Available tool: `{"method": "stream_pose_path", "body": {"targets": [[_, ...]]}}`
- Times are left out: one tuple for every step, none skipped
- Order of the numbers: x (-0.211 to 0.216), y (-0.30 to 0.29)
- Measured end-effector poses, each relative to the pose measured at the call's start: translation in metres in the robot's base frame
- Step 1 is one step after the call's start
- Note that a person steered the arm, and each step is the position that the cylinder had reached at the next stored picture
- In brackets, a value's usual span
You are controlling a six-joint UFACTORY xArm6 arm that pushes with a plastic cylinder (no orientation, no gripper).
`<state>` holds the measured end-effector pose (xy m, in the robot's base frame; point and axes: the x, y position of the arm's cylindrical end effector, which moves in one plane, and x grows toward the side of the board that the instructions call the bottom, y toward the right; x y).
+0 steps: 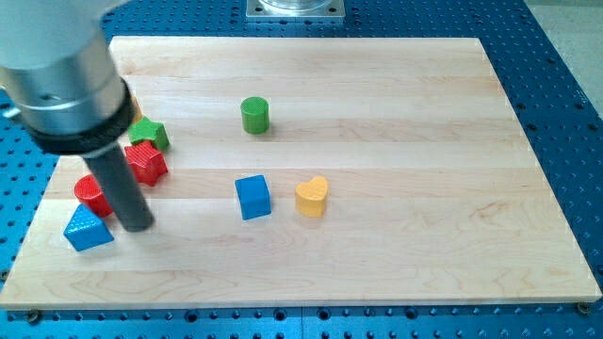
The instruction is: Place the triangle to the bottom left of the red circle
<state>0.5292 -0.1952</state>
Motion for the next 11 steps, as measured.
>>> {"method": "stream_pose_path", "body": {"targets": [[0.008,-0.045],[0.021,-0.024],[0.041,0.017],[0.052,0.014],[0.051,-0.008],[0.05,-0.026],[0.055,-0.045],[0.082,-0.086],[0.072,-0.109],[0.016,-0.107],[-0.03,-0.106]]}}
